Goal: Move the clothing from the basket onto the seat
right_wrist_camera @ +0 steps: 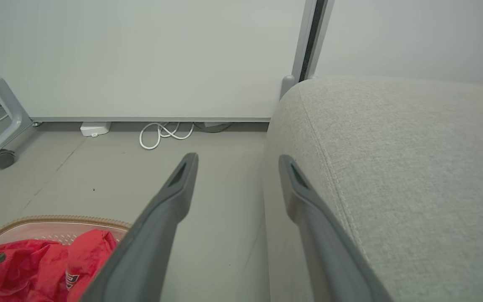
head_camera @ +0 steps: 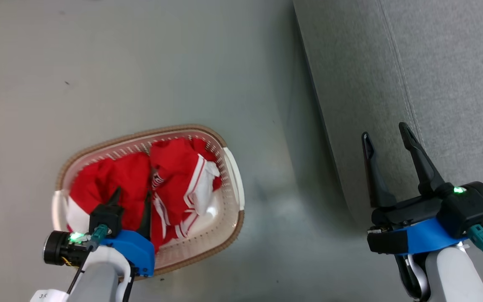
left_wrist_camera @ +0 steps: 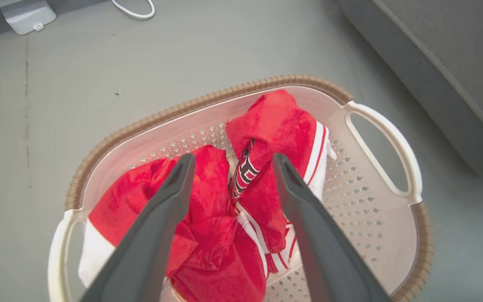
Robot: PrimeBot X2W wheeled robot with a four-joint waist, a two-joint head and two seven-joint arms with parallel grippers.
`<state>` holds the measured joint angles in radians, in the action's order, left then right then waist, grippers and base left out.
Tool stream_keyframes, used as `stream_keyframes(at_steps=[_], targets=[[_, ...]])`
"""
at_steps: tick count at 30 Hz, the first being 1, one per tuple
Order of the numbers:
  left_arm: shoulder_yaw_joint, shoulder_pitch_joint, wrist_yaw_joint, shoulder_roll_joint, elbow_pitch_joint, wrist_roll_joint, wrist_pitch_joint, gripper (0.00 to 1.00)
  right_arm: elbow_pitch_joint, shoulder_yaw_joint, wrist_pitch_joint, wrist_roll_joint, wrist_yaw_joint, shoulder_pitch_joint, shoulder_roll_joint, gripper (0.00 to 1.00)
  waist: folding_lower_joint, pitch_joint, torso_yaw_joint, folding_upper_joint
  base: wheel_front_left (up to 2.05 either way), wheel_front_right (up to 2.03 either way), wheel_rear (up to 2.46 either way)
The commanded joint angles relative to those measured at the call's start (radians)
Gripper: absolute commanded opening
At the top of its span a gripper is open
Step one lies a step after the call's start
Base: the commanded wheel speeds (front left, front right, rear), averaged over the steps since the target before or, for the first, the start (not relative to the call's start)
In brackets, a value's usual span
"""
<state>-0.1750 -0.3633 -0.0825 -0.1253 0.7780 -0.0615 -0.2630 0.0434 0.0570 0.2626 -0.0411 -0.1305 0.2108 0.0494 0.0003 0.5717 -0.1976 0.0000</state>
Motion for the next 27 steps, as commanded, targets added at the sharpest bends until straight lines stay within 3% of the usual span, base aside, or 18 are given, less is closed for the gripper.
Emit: stream_keyframes(at_steps=[1,15,27], targets=[[0.005,-0.023,0.006,-0.012,0.012,0.000,-0.003,1.00,-0.009,0.004,0.003,-0.008,0.000,0.011,0.002,1.00,-0.0003,0.082,-0.062,0.0000,0.00,0.00,0.00],[0.065,-0.190,0.139,-0.079,0.176,-0.013,0.000,1.00,-0.071,0.095,0.003,-0.095,0.000,0.039,0.001,1.00,-0.0003,0.291,-0.142,0.0000,0.00,0.00,0.00],[0.095,-0.267,0.275,-0.126,0.278,-0.019,0.027,1.00,-0.080,0.163,0.003,-0.152,0.000,0.054,0.001,1.00,-0.0003,0.359,-0.183,0.0000,0.00,0.00,0.00]])
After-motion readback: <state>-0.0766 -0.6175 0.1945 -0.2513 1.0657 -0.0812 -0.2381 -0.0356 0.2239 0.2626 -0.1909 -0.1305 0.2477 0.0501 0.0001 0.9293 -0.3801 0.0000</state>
